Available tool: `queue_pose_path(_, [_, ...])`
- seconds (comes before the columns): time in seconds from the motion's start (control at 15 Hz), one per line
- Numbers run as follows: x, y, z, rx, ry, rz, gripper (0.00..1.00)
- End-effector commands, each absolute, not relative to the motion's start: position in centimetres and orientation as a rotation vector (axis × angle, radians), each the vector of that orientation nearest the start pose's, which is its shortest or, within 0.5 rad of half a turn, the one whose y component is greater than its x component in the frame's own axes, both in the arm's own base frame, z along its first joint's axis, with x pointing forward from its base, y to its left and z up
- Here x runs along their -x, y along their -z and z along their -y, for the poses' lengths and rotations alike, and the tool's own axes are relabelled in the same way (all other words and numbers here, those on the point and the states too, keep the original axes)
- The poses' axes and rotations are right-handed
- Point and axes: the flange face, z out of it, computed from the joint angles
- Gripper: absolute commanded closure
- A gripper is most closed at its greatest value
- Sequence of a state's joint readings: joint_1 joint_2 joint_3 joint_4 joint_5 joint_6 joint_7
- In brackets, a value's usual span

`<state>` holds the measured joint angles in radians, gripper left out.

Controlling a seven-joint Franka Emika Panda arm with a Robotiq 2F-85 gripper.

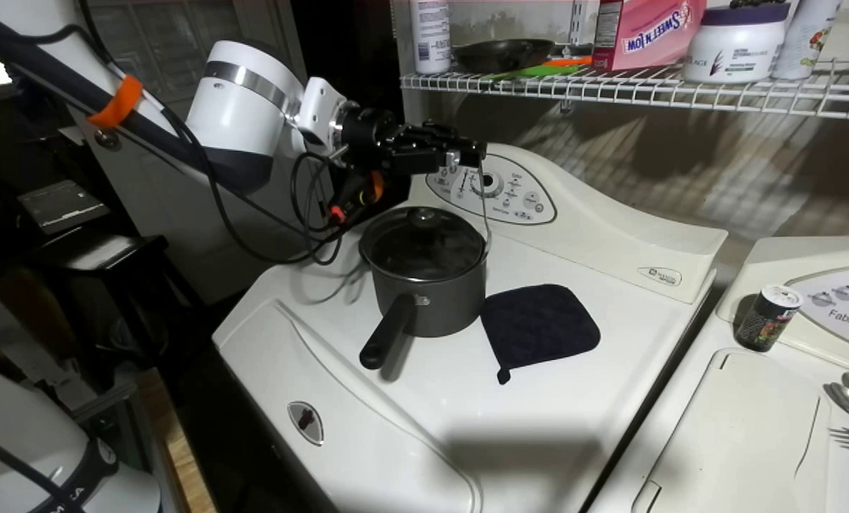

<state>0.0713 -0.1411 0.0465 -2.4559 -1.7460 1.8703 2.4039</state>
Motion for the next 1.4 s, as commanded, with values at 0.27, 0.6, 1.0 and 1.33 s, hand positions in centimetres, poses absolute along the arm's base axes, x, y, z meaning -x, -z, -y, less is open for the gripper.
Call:
queue_pose_path(0.27, [-46.79, -40.26, 1.45, -1.542, -1.617, 1.071, 0.95])
queue_pose_path(0.6, [-46.80, -40.30, 1.35, -1.544, -1.618, 1.072, 0.95])
queue_pose_path(1.0, [-46.91, -39.96, 1.24, -1.546, -1.614, 1.066, 0.95])
queue_pose_path(1.33, [-47.03, -39.66, 1.21, -1.546, -1.610, 1.064, 0.95])
